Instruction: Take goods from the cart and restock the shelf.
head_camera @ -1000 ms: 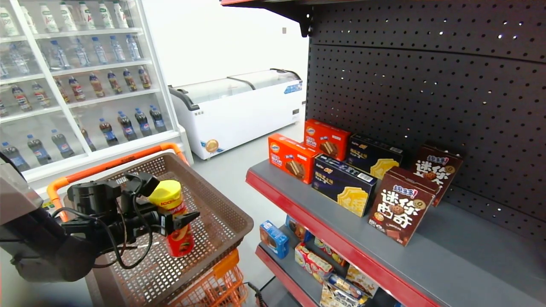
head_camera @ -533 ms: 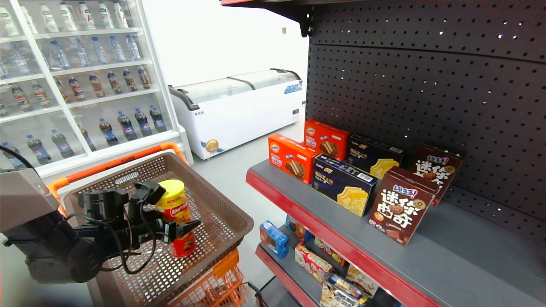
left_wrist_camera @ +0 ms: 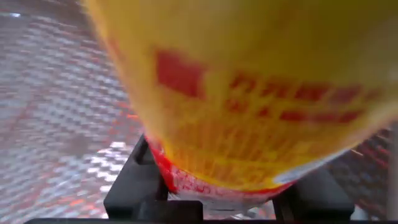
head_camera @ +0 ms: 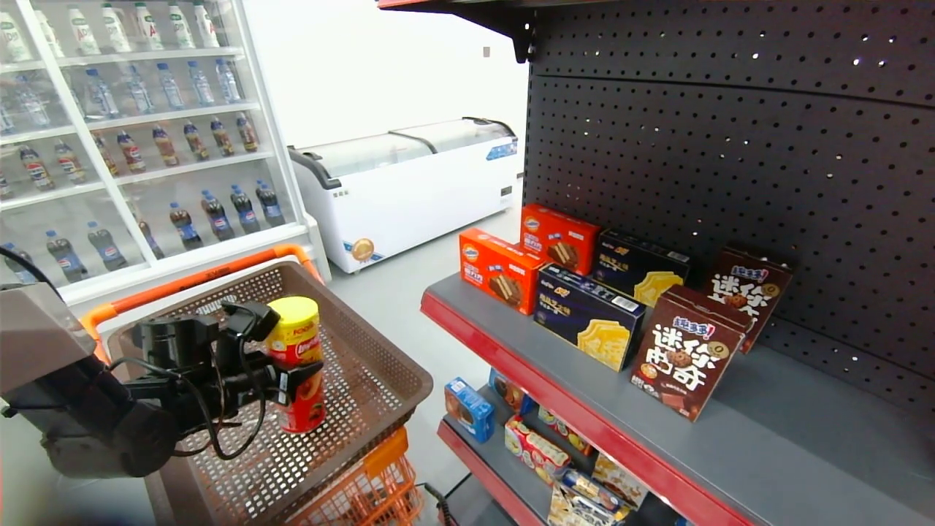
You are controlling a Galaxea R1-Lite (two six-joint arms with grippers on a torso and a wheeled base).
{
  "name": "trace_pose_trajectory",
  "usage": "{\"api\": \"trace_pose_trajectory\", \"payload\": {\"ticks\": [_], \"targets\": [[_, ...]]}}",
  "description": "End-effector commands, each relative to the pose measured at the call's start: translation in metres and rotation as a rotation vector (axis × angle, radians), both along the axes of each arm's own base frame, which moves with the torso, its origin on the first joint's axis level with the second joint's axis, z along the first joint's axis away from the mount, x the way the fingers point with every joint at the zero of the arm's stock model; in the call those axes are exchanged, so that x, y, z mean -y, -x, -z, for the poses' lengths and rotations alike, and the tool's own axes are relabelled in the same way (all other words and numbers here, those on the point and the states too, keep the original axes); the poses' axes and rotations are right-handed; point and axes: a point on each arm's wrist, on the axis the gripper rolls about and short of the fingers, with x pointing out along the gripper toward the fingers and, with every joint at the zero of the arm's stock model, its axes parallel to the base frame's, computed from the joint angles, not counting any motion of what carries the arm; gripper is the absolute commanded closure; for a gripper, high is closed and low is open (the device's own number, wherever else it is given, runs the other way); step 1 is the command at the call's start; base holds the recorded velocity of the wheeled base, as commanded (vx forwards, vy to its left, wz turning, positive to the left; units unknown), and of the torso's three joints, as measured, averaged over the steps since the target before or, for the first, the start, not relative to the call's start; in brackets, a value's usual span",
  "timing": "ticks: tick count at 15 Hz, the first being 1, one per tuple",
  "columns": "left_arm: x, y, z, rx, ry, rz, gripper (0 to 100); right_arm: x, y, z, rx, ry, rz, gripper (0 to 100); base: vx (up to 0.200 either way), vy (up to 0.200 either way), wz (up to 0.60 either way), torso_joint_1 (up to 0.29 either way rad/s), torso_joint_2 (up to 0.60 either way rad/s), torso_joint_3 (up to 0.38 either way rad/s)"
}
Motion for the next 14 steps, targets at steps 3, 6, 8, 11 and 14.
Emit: {"api": "trace_pose_trajectory", "payload": {"ticks": [3,6,8,11,14], "targets": [[0.0,0.027,-0.07,0.193,-0.036,-0.081,100,0.0,0.0,0.0,-0.001,0.0,-0.001,0,0.0,0.0,0.0,0.0,0.0,0.0],[0.004,0.058,-0.123,0.336,0.045,-0.111,100,0.0,0.0,0.0,-0.001,0.0,-0.001,0,0.0,0.0,0.0,0.0,0.0,0.0],[0.01,0.088,-0.151,0.364,0.065,-0.147,100,0.0,0.0,0.0,-0.001,0.0,-0.001,0,0.0,0.0,0.0,0.0,0.0,0.0],[0.017,0.143,-0.173,0.345,0.051,-0.199,100,0.0,0.0,0.0,-0.001,0.0,-0.001,0,0.0,0.0,0.0,0.0,0.0,0.0],[0.026,0.214,-0.182,0.308,0.058,-0.177,100,0.0,0.0,0.0,-0.001,0.0,-0.001,0,0.0,0.0,0.0,0.0,0.0,0.0]]}}
